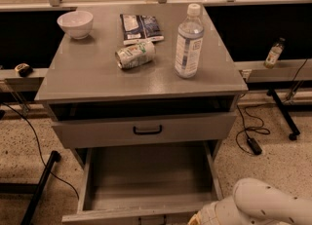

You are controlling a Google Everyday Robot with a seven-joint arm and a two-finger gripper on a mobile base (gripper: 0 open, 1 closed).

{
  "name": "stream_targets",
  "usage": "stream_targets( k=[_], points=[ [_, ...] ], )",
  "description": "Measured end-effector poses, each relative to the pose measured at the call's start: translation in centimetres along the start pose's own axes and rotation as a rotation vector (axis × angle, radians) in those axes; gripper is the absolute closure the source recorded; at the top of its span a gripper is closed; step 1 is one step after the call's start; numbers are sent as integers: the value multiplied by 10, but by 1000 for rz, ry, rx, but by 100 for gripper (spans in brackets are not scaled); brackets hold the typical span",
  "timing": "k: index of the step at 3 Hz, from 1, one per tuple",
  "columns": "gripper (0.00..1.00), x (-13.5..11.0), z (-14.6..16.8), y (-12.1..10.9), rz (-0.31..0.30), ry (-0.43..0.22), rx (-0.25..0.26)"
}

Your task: Close middle drawer

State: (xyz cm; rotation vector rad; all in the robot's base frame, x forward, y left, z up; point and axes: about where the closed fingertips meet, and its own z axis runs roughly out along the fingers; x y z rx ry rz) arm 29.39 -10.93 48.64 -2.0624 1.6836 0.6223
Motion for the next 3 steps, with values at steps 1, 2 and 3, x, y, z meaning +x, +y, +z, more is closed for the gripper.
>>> stream_targets(
  k=[1, 2, 3],
  points=[
    [100, 23, 30, -11, 64, 28, 60],
    [100, 42, 44, -31, 127, 92, 137],
    [100, 56, 51, -49, 171, 130, 202]
  ],
)
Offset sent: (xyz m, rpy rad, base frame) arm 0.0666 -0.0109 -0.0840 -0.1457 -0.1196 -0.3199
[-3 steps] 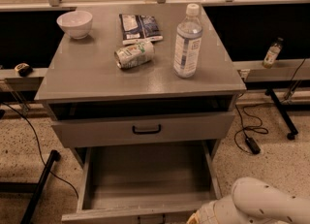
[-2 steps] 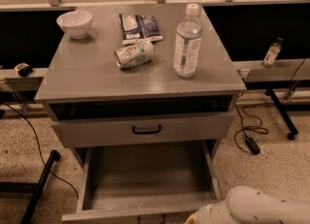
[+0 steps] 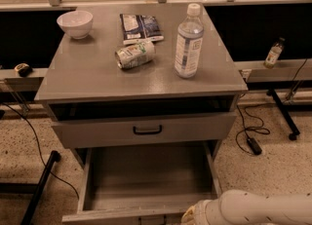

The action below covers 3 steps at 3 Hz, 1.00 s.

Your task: Close middle drawer

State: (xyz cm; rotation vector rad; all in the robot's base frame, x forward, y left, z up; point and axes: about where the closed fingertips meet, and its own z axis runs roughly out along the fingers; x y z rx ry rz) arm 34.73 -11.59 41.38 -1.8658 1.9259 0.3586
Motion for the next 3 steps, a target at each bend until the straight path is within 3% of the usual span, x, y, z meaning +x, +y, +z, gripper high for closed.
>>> stream_targets(
  k=[2, 3],
  points=[
    [100, 17, 16, -28, 78, -66, 99],
    [100, 16, 16, -46, 67, -120, 141]
  ],
)
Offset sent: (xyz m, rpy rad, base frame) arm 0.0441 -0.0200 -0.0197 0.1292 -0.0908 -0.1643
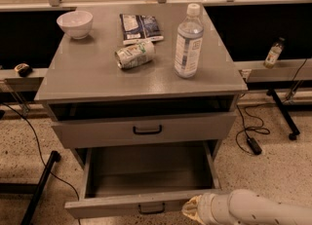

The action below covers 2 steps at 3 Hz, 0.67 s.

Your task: Close middle drawer

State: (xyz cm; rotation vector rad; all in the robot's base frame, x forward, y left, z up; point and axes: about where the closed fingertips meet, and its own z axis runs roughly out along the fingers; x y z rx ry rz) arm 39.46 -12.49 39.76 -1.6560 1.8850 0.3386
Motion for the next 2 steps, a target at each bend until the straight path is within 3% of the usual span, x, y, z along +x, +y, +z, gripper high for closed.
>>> stream_targets(
  k=[2],
  points=[
    [100, -19, 14, -37, -80, -89, 34]
  ],
)
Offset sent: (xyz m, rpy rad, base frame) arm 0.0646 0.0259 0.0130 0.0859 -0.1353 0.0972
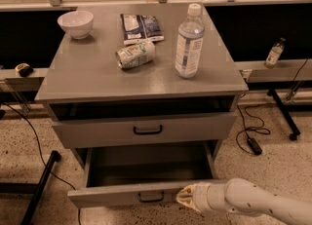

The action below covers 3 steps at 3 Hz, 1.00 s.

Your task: Close middle drawer

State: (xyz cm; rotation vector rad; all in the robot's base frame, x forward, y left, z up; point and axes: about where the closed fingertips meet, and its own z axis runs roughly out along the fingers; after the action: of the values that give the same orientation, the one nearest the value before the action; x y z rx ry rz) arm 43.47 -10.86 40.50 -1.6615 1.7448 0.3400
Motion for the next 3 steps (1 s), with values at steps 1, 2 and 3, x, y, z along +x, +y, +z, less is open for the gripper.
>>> stream_targets(
  k=[1, 2, 3],
  points=[
    [100, -7, 10, -16, -26, -27, 7],
    [100, -11, 19, -28, -53, -54, 6],
    [100, -14, 28, -47, -84, -80, 13]
  ],
)
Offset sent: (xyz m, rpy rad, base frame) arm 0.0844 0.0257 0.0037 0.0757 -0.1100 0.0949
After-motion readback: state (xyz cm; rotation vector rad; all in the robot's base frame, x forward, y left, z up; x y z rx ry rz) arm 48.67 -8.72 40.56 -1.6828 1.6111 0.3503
